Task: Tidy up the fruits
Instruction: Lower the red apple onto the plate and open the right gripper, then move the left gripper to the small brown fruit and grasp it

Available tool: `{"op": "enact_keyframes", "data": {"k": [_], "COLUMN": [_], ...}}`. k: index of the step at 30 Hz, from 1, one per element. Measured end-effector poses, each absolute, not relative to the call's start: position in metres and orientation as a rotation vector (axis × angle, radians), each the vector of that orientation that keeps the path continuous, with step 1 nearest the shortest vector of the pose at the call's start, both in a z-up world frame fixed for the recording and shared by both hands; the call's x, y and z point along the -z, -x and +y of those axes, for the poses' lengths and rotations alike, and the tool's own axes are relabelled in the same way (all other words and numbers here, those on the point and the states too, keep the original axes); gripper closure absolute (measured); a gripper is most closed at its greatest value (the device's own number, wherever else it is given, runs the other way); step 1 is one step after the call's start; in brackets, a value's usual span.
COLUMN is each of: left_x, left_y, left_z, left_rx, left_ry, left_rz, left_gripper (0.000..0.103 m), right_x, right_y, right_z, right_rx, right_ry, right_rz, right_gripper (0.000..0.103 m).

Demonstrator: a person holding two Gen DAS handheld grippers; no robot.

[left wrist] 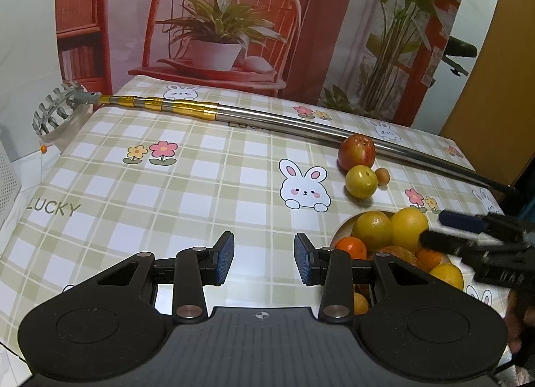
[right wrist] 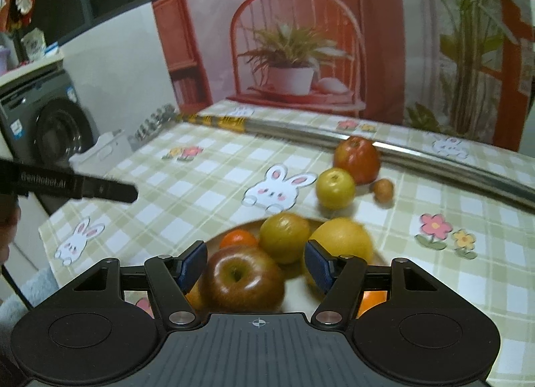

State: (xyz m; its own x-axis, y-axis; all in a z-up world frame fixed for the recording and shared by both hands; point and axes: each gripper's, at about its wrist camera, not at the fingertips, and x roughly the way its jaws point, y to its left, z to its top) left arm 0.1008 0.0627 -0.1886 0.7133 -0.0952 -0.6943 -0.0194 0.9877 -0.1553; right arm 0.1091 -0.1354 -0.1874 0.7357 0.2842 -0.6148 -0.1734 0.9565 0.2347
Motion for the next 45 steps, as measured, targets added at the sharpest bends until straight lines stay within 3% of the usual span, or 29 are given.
{"op": "enact_keyframes", "data": {"k": [23, 36, 45], "left_x": [0.181, 0.167, 0.196], "left_y": [-0.123, -0.184, -0.242], "left_z": [0.036, -0.028, -0.084], "left_rx": [0.097, 0.26, 0.394], "left_ry": [0.075, -0.045, -0.096], "left_rz": [0.781, 0.734, 0.759], "left_gripper": [0.061, 0.062, 0.062], "right_x": [0.17, 0.168, 0.183], "right_y": [-0.103, -0.114, -0.122], "right_z": [-0.216, -0.25, -0.278], "right_rx": [-0.025, 0.029, 0.057], "right_ry": [-0.204, -0.205, -0.274], "right_rz": [0.581, 0.55, 0.547], "right_gripper": [0.042, 0.042, 0.042]}}
